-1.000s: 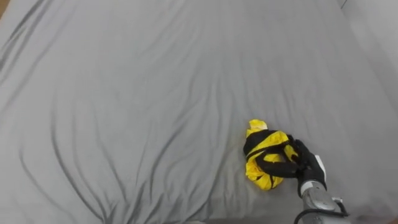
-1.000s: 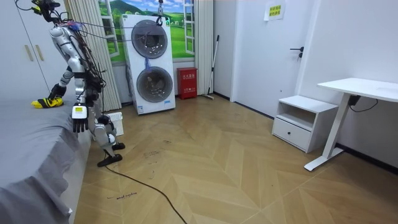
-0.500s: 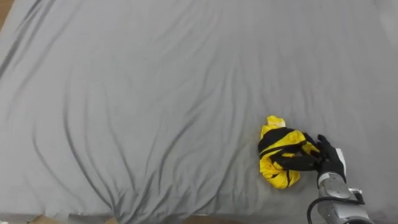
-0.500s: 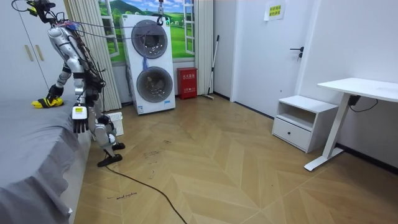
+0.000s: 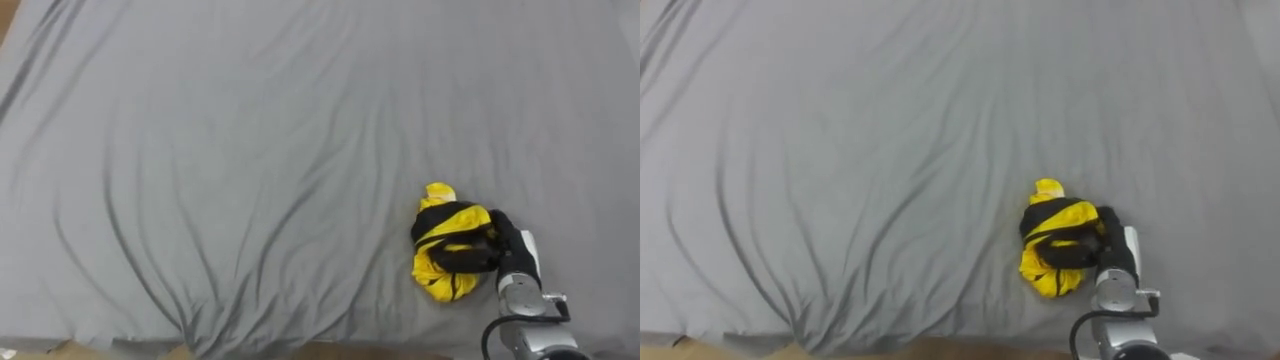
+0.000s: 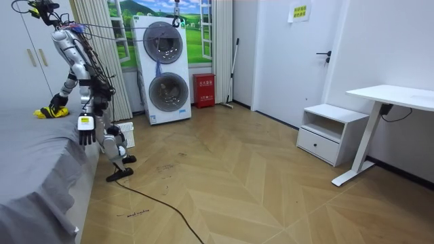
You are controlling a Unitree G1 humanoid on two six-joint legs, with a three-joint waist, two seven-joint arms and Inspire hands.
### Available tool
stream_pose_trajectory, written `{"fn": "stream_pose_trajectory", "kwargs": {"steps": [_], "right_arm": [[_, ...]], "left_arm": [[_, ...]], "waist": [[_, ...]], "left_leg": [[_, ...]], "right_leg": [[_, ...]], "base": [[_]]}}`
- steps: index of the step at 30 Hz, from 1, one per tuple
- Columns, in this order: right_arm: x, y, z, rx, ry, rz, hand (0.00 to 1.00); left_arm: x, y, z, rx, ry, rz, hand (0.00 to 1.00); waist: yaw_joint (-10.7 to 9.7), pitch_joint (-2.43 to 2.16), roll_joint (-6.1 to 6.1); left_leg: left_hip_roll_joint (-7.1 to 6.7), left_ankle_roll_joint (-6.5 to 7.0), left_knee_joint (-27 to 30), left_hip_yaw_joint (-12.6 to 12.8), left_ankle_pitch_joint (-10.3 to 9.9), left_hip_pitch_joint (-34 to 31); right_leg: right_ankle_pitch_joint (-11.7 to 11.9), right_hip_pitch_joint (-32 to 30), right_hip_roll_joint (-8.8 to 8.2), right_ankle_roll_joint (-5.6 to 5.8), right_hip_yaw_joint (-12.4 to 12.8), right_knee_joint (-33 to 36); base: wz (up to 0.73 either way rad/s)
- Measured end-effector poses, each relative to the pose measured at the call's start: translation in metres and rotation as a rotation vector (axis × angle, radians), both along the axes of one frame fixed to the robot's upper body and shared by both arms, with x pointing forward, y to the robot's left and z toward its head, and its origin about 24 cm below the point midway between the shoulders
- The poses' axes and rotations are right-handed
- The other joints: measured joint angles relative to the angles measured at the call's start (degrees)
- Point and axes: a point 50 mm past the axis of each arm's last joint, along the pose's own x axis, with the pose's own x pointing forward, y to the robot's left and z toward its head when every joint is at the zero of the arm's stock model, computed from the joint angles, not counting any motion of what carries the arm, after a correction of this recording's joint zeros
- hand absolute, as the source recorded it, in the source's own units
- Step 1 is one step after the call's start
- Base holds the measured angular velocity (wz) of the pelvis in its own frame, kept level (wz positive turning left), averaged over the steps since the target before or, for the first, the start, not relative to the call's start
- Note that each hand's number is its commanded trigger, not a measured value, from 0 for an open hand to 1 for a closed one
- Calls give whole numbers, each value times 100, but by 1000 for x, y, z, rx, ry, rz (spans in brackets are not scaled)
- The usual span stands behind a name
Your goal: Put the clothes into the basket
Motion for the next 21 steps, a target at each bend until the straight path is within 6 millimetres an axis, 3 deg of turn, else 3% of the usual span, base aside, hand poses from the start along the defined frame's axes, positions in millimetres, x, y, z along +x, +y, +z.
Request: {"fn": "stream_pose_trajectory", "kwargs": {"steps": [8, 10, 11, 21], "right_arm": [[-1, 8, -2, -17, 6, 52, 0], [-3, 9, -2, -14, 1, 54, 76], [-3, 9, -3, -13, 2, 54, 100], [-10, 0, -5, -67, 18, 61, 100]], "left_arm": [[3, -2, 1, 12, -7, -15, 0], [3, -3, 0, 11, -8, -11, 0], [3, -3, 0, 10, -8, -11, 0], [1, -5, 0, 14, -6, -6, 0]], "waist": [[-2, -7, 10], [-1, -15, 23], [-1, -18, 27], [-5, -37, 48]], "left_leg": [[0, 3, -32, 73, 3, 13], [2, 3, -35, 77, 3, 17], [2, 3, -35, 77, 3, 19], [12, -9, -26, 58, 14, 102]], "right_leg": [[5, -31, 1, 2, 52, -1], [5, -29, 3, 2, 51, -3], [6, -28, 4, 2, 50, -2], [15, 78, 19, -11, 13, -5]], "base": [[-4], [0], [0], [0]]}}
